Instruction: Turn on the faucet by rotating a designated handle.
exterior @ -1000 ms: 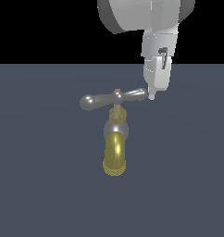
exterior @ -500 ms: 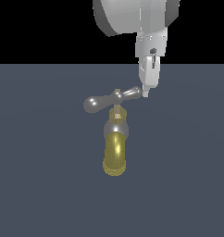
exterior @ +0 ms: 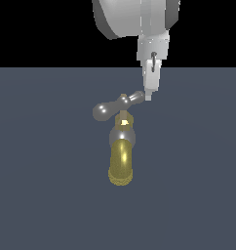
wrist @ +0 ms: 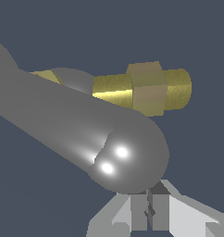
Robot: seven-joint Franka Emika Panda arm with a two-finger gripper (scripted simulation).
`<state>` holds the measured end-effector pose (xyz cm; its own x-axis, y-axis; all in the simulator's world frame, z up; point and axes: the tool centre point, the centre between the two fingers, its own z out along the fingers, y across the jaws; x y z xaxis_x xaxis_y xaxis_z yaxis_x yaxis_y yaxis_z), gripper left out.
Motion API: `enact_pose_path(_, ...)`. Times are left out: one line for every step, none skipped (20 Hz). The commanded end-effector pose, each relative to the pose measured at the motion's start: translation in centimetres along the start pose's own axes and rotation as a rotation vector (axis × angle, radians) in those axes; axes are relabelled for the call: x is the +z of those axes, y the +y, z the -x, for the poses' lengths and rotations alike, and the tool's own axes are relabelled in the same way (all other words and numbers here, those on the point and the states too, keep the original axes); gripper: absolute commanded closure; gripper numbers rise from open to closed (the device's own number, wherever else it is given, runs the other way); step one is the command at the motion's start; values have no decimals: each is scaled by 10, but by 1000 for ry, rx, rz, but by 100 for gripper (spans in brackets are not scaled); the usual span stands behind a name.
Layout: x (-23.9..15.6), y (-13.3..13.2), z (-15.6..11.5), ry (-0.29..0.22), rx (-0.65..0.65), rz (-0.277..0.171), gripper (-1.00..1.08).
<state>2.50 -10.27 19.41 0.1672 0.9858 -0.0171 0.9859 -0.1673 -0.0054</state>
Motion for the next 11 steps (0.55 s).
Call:
enact_pose_path(-1,2,-43,11,-42,2,108)
enact_pose_path(-1,3,-51,11,-44,3,108)
enact_pose_path(-2,4,-59,12,-47,3,108)
enact_pose_path(-2,4,-67,13,-50,4,108)
enact_pose_path(-2,5,-75,14,-53,4,108)
enact_pose_path(-3,6,-83,14,-55,4,108)
enact_pose_path(-3,6,-90,15,-58,5,108)
enact_pose_path(-3,7,-98,16,-61,5,108)
enact_pose_path(-3,7,-106,16,-63,6,108)
enact_pose_path(-4,8,-111,17,-65,6,108)
enact_pose_path(-4,8,-111,17,-65,6,108)
